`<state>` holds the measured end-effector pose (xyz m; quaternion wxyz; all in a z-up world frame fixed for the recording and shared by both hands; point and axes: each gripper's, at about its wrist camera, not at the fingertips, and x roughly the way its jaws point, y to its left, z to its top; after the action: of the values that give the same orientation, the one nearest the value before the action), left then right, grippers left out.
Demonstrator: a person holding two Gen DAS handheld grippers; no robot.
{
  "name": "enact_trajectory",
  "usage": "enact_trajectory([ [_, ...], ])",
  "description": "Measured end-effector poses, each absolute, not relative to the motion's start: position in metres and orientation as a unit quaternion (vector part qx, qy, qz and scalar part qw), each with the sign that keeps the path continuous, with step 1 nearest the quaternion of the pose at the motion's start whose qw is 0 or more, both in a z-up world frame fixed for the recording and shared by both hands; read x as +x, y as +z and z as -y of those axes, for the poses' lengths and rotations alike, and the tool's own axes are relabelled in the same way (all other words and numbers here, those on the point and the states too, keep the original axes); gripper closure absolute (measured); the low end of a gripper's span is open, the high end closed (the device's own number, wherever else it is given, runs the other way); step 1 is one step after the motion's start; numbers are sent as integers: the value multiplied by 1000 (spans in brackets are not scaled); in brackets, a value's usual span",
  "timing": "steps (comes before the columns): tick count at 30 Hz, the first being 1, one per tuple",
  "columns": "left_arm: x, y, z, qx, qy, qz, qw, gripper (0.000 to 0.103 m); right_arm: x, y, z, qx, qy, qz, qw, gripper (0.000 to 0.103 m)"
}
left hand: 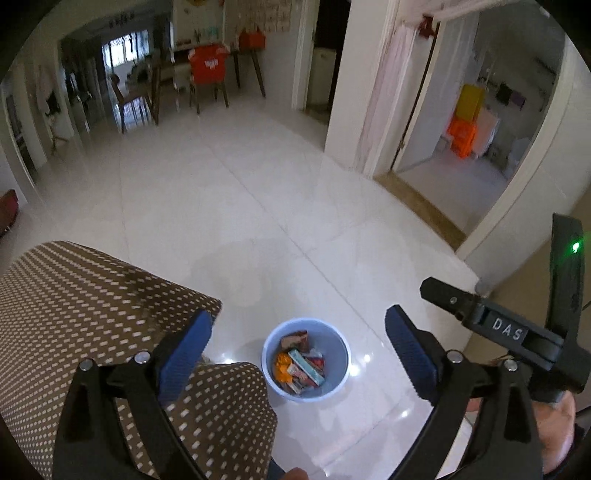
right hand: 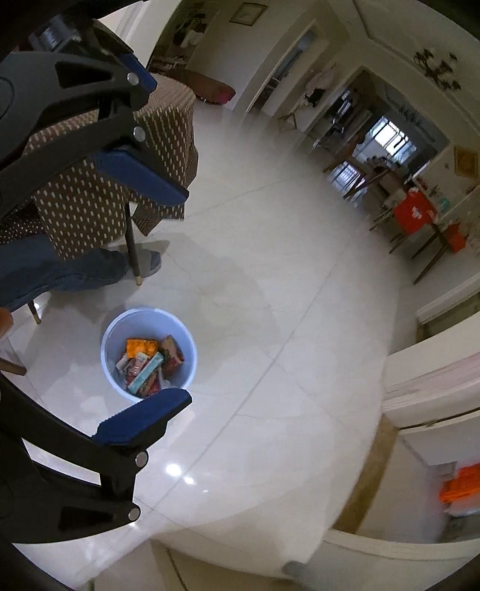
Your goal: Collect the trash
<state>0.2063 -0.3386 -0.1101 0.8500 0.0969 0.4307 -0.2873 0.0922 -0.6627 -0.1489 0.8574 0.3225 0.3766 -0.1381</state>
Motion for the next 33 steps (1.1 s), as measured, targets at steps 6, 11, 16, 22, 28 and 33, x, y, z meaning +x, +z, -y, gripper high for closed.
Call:
enact_trajectory([
  [6,164,-56,273,78,-255,-347,899,9,72,-78,609,266,-122,-333,896,6],
  [11,129,-19,218,71,-221,-299,926,9,49,-24,552,213,-106,-295,926,6],
  [16,93,19,160,52,-164,-269,948,9,26,17,490,153,-70,-256,952,6],
  [22,47,52,110,31,-101,-218,970,6,1,39,442,111,-57,-226,966,6],
  [28,7,76,79,22,-61,-178,982,5,-27,49,410,76,-63,-202,974,6],
  [33,-16,90,61,10,-50,-149,988,5,-48,54,392,65,-70,-184,978,6],
])
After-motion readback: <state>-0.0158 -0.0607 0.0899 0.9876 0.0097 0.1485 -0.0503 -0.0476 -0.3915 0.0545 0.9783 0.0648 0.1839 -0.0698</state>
